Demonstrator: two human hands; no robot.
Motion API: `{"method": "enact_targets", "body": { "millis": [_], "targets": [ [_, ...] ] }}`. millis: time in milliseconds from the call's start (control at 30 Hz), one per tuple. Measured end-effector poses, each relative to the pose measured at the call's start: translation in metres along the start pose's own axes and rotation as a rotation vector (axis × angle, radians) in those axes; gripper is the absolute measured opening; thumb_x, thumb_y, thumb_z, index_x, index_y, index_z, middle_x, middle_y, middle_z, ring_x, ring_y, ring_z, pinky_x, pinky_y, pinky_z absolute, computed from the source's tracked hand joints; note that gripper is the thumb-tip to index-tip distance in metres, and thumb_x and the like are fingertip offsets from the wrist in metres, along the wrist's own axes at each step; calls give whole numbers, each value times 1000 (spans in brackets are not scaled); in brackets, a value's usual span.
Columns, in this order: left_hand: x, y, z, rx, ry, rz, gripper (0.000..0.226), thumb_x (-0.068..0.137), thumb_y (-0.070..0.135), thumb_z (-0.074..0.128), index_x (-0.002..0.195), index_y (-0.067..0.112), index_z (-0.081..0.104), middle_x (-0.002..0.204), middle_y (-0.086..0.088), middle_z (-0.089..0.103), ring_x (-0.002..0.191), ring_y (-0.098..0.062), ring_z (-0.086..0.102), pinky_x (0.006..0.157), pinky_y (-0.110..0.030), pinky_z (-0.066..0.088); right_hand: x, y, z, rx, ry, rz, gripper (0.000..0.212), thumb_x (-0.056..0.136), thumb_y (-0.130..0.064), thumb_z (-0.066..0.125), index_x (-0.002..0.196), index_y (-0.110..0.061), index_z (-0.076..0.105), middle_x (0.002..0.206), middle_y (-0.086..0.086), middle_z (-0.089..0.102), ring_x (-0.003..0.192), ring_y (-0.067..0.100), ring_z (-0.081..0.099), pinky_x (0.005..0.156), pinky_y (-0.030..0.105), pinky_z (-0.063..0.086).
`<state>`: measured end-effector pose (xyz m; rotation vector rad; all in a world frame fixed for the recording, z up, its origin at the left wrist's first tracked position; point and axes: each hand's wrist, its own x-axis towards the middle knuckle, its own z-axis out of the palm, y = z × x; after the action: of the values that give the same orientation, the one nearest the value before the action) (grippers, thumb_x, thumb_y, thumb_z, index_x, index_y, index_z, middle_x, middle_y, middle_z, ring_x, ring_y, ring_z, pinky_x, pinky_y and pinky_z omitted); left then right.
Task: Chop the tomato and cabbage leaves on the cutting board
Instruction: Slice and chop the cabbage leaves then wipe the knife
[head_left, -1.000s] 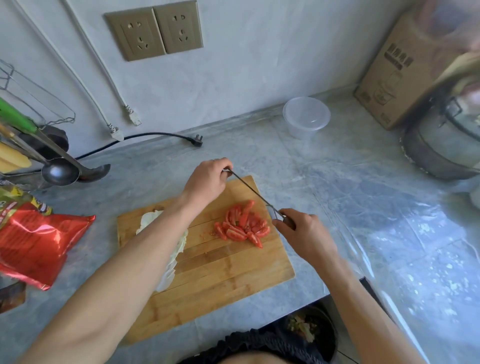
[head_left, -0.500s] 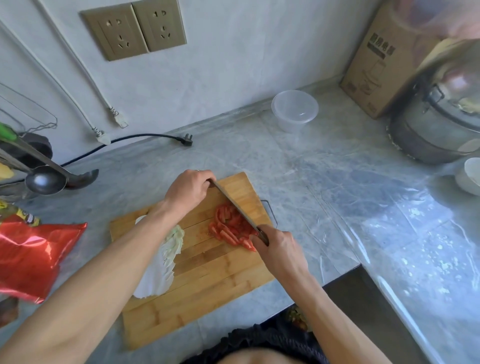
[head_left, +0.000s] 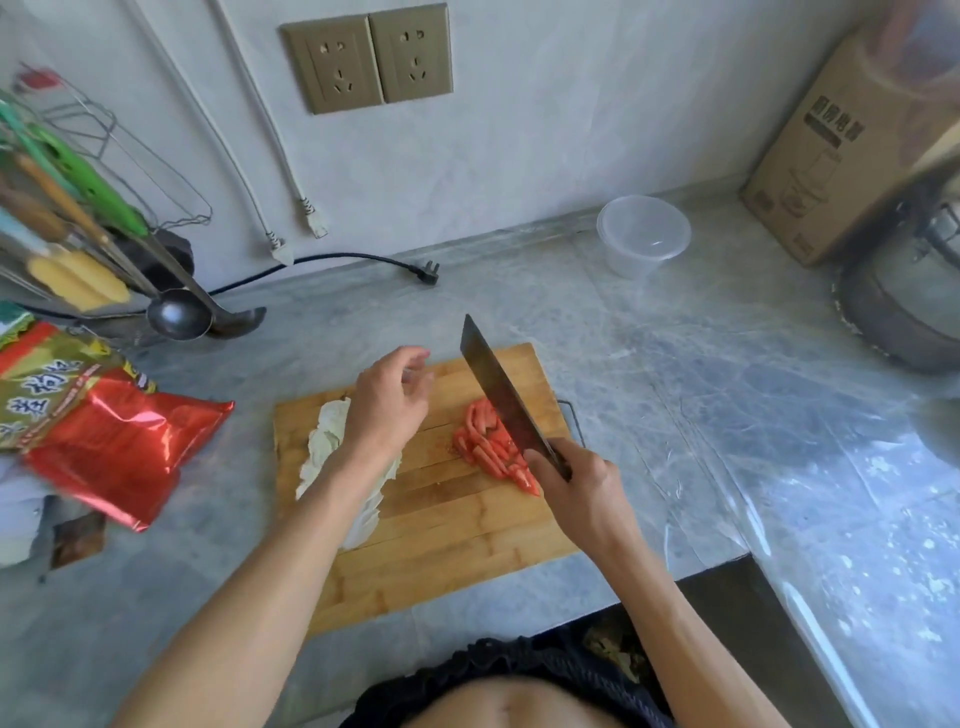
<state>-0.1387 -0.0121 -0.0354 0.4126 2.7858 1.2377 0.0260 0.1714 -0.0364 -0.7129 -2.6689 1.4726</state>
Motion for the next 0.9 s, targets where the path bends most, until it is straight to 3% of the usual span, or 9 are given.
{"method": "enact_targets", "body": {
  "millis": [100, 200, 333, 433, 500, 567, 667, 767, 900],
  "targets": [
    [-47, -34, -27, -45, 138, -250, 19, 92, 21, 66, 111, 19, 68, 103, 6, 69, 92, -12, 65, 79, -22, 49, 0, -13, 13, 12, -130, -93, 27, 98, -38, 60, 76, -23, 61, 59, 8, 56, 49, 18, 47, 47, 34, 38],
    [-84, -67, -43, -19, 239, -486, 19, 91, 18, 66, 110, 15, 68, 110, -1, 70, 98, -17, 65, 83, -23, 46, 0, -25, 25, 82, -251, -119, 29, 99, -34, 59, 83, -10, 65, 60, 2, 52, 52, 14, 45, 48, 26, 37],
    [-111, -92, -50, 19, 227, -747, 32, 87, 25, 68, 117, 14, 62, 117, -3, 67, 102, -21, 63, 84, -30, 48, 1, -34, 39, 123, -370, -134, 34, 99, -35, 59, 87, -3, 65, 62, 3, 52, 52, 13, 45, 51, 33, 40],
    [-113, -92, -46, 23, 113, -809, 23, 86, 28, 70, 101, 12, 62, 101, 0, 68, 84, -16, 59, 66, -26, 44, 3, -34, 44, 113, -399, -147, 34, 99, -35, 59, 88, -3, 64, 60, 3, 53, 51, 14, 46, 50, 34, 40],
    [-111, -93, -41, -87, 115, -869, 13, 85, 18, 70, 86, 10, 60, 90, -3, 66, 78, -21, 62, 69, -34, 54, 3, -33, 44, 102, -401, -149, 34, 99, -36, 59, 88, -5, 65, 60, 4, 53, 50, 14, 47, 50, 34, 41],
    [-115, -96, -40, -392, 186, -970, 10, 87, 6, 69, 78, 4, 63, 92, -13, 68, 76, -27, 66, 68, -39, 61, 3, -32, 43, 103, -410, -141, 34, 99, -37, 59, 88, -5, 65, 60, 3, 54, 51, 14, 48, 51, 35, 43],
    [-126, -94, -43, -706, 395, -1041, 5, 89, 0, 66, 93, 3, 64, 98, -13, 66, 76, -21, 64, 59, -31, 57, 0, -28, 40, 137, -418, -111, 34, 99, -34, 59, 91, -2, 64, 60, 4, 54, 50, 13, 48, 49, 33, 43],
    [-148, -86, -44, -732, 486, -1053, 4, 92, 3, 65, 95, 5, 63, 92, -7, 66, 78, -18, 64, 69, -30, 56, -6, -21, 38, 139, -417, -100, 35, 99, -33, 59, 90, 0, 64, 60, 5, 53, 48, 12, 45, 48, 30, 40],
    [-171, -86, -42, -590, 300, -1011, 4, 92, 3, 65, 89, 6, 65, 96, -9, 70, 89, -24, 68, 72, -34, 58, -10, -19, 40, 136, -430, -96, 34, 100, -32, 59, 90, 0, 64, 60, 5, 52, 48, 12, 45, 46, 30, 41]
  ]
}}
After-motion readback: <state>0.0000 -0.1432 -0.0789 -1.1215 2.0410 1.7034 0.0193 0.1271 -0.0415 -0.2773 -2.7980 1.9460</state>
